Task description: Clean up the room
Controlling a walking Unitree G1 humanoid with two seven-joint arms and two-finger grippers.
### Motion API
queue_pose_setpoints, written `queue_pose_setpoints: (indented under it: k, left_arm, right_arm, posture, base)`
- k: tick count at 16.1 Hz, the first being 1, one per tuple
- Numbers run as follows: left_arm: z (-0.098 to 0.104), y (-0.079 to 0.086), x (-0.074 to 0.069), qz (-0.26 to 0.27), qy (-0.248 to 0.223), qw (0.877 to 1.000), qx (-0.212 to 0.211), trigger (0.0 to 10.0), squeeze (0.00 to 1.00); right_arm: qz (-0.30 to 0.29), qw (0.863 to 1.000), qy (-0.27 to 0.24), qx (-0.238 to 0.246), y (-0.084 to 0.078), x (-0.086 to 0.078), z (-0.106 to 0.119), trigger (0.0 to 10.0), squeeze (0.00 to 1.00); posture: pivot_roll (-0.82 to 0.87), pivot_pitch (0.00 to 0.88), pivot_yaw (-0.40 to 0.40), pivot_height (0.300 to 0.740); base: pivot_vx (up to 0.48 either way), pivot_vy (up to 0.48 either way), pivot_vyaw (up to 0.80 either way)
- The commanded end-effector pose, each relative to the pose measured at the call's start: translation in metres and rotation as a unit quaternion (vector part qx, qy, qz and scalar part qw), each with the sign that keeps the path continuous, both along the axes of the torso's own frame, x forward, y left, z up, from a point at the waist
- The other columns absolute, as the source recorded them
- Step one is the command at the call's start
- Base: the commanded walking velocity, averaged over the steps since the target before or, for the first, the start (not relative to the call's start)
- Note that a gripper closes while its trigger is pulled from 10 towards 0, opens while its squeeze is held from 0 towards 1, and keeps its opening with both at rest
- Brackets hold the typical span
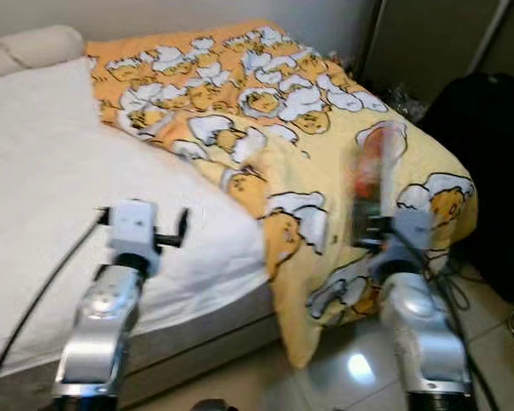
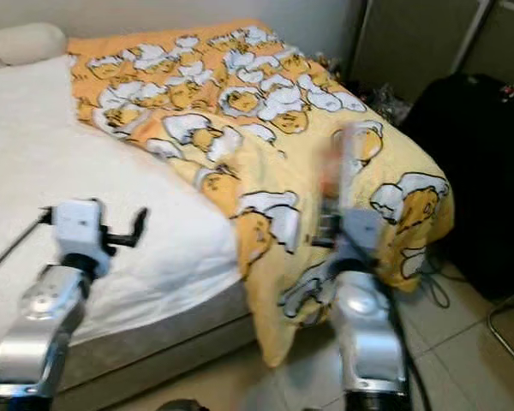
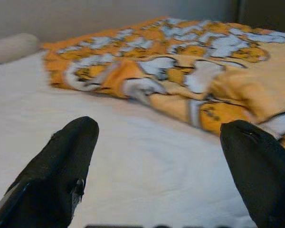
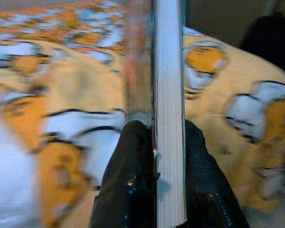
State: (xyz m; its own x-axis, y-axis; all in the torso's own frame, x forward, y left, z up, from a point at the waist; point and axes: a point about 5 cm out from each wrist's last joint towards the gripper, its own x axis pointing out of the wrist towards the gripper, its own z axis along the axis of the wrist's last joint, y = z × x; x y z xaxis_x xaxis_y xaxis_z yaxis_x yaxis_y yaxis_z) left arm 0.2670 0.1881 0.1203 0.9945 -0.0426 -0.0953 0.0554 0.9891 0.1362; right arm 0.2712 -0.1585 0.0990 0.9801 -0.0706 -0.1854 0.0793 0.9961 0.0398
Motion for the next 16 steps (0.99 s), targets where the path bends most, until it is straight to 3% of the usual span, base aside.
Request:
queue_pose_setpoints:
  k: [1, 16]
  left_arm:
    - [0.0026, -0.0051, 0.0012, -0.006, -0.007, 1.0, -0.001, 10.0, 0.0]
    - [0.001, -0.0052, -0.0008, 0.0, -0.007, 1.0, -0.003, 10.0, 0.0]
  right_arm:
    - [-0.011, 1.0, -0.026, -0.006, -0.0077, 0.0031, 0.0097, 10.0, 0.0]
    - [-0.005, 0.999, -0.026, -0.017, -0.0115, 0.0054, 0.0099, 10.0, 0.0]
  posture:
    - [0.11, 0.0, 0.042, 0.74]
    - [0.1, 0.0, 0.033, 0.74]
  base:
    - [0.0, 0.394, 0.0]
    - [0.0, 0.391, 0.0]
